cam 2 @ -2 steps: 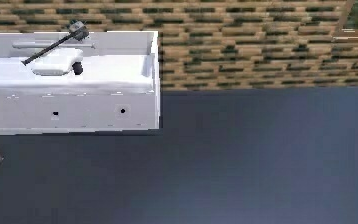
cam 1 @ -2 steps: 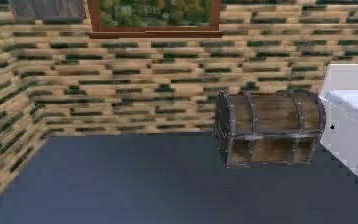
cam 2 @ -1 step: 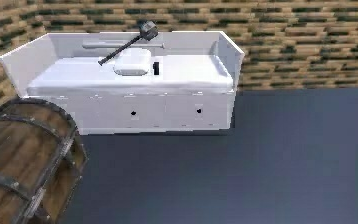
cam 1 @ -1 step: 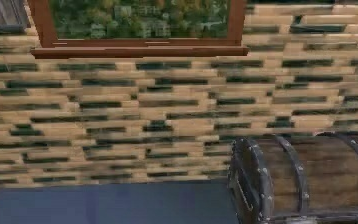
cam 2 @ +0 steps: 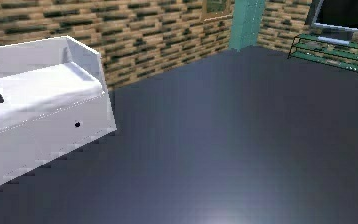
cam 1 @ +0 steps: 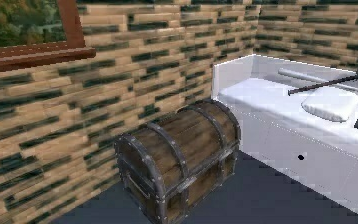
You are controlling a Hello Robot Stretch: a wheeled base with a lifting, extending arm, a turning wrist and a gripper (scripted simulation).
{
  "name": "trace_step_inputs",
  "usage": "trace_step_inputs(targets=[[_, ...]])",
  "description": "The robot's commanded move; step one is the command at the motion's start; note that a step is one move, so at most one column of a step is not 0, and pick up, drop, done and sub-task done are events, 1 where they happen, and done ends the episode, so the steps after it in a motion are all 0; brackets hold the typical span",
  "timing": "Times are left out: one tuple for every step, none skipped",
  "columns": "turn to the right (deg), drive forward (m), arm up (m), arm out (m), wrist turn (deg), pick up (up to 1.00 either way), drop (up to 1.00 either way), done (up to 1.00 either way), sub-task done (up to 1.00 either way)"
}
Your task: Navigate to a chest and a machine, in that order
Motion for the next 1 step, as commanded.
trace_step_inputs(targets=[[0.0,0.00,0.00,0.00,0.0,0.00,0.00,0.00,1.00]])
